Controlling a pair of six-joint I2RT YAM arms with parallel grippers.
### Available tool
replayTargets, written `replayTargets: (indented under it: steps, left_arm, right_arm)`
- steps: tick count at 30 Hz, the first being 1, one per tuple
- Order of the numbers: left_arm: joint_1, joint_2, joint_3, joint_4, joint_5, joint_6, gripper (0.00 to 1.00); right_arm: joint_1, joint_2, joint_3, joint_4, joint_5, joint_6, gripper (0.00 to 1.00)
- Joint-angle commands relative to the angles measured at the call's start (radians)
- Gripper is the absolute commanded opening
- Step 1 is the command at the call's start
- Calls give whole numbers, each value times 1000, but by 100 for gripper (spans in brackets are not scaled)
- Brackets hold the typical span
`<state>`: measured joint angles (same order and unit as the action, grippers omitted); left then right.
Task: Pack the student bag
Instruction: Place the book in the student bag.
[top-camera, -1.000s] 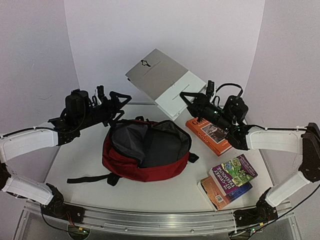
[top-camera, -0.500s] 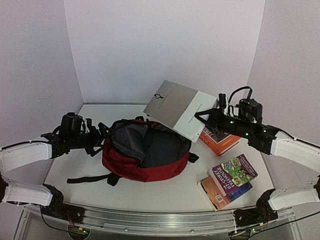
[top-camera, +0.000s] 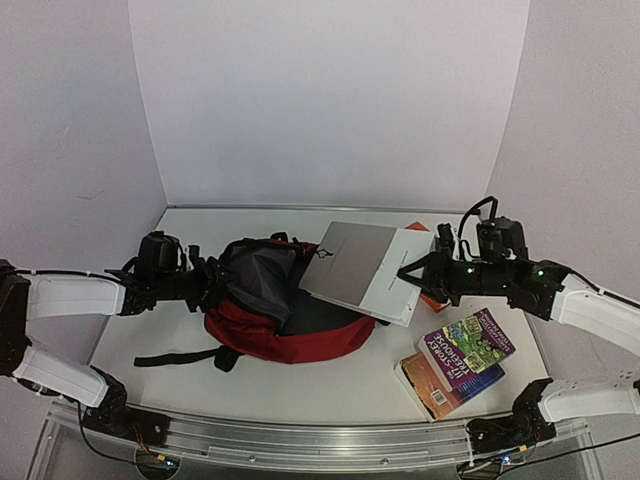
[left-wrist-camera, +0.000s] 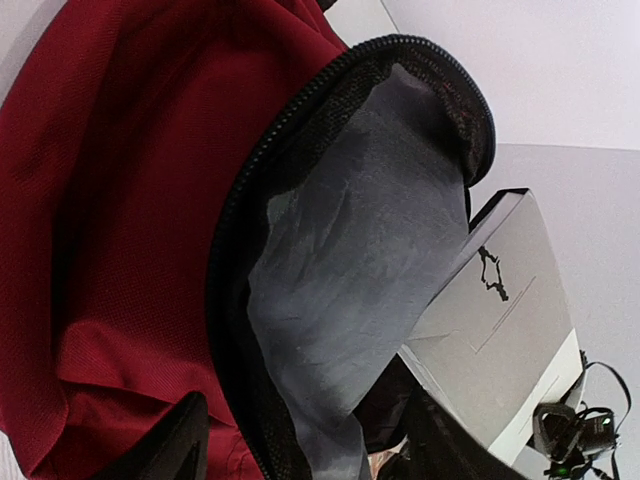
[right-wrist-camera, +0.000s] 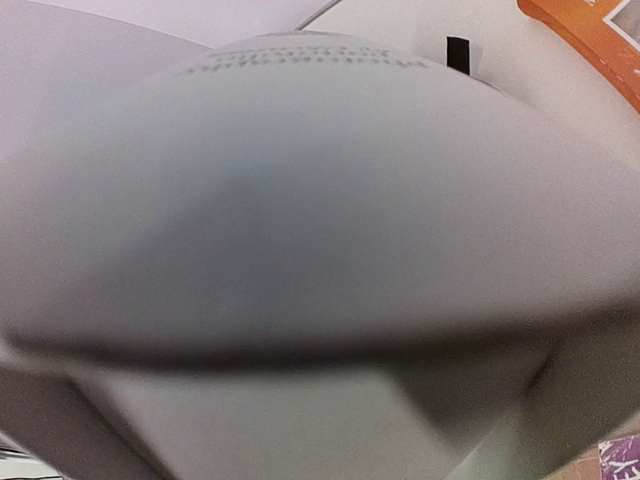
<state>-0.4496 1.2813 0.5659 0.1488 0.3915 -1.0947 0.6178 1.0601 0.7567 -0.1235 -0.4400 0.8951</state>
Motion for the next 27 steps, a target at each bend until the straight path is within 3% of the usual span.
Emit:
replayTargets:
  steps: [1, 6, 8, 16, 27]
  left_arm:
    - [3, 51, 34, 105, 44, -1, 50]
    - [3, 54, 133, 72, 51, 156, 12]
    - [3, 46, 200, 37, 74, 238, 1]
    - [3, 5, 435, -99, 198, 499, 0]
    - [3, -30, 489, -123, 352, 582, 0]
  right_arm:
    - [1, -52, 11, -18, -14, 2, 27]
    - [0, -55, -26, -30, -21, 38, 27]
    - [0, -49, -35, -24, -23, 48, 27]
    - [2, 24, -34, 43, -80, 65, 28]
    - [13, 119, -35, 248, -174, 191, 29]
